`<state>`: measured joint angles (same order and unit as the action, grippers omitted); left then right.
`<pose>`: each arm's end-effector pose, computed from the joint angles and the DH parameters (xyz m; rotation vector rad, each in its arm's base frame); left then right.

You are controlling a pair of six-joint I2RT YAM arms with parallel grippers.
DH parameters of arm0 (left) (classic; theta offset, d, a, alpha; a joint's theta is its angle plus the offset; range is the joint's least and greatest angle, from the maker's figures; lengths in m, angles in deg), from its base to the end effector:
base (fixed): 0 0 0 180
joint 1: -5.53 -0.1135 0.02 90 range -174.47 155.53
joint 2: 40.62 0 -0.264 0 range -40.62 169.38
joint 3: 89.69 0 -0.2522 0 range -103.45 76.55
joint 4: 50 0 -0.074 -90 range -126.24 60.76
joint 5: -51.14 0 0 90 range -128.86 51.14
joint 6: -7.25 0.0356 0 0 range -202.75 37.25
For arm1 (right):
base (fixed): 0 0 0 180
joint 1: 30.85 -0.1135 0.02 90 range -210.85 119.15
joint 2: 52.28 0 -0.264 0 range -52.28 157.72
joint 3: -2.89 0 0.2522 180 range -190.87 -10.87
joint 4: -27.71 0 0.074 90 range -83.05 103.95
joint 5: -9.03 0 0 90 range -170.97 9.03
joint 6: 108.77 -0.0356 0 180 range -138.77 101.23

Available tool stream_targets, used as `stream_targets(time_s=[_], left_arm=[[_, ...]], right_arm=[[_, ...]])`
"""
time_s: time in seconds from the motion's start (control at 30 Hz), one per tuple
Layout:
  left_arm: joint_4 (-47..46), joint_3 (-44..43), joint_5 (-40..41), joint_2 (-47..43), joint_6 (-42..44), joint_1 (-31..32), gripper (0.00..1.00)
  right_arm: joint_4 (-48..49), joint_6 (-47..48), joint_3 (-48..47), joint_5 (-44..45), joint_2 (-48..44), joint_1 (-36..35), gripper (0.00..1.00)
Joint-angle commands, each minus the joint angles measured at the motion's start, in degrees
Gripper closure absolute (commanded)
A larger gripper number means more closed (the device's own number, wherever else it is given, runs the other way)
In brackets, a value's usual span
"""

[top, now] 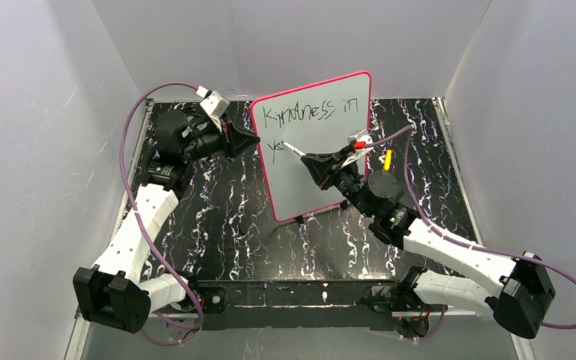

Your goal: Write a sentence on the whiteboard

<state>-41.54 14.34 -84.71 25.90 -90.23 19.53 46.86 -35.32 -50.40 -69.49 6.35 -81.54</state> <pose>0.2484 -0.0883 0.3988 0.7297 1.4609 -0.9077 0.1572 0.1808 0.3414 -0.2350 1.3660 0.8559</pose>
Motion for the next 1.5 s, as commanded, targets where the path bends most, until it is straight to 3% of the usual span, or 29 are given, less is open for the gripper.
stream_targets(time_s=[0.0,0.37,0.93,1.47], left_arm=[[2.1,0.8,-2.5,-0.5,0.4,0.5,1.00],[2.1,0.7,-2.5,-0.7,0.4,0.5,1.00],[2.1,0.7,-2.5,-0.8,0.5,0.6,1.00],[2.1,0.8,-2.5,-0.8,0.5,0.6,1.00]], right_arm=[[0.4,1.5,-1.6,2.2,0.3,0.2,0.99],[-6.0,-0.9,2.4,3.5,-3.0,0.2,0.99],[1.2,3.6,-2.5,5.4,-1.9,0.2,0.99],[-5.5,0.1,1.2,3.8,-2.7,0.2,0.99]])
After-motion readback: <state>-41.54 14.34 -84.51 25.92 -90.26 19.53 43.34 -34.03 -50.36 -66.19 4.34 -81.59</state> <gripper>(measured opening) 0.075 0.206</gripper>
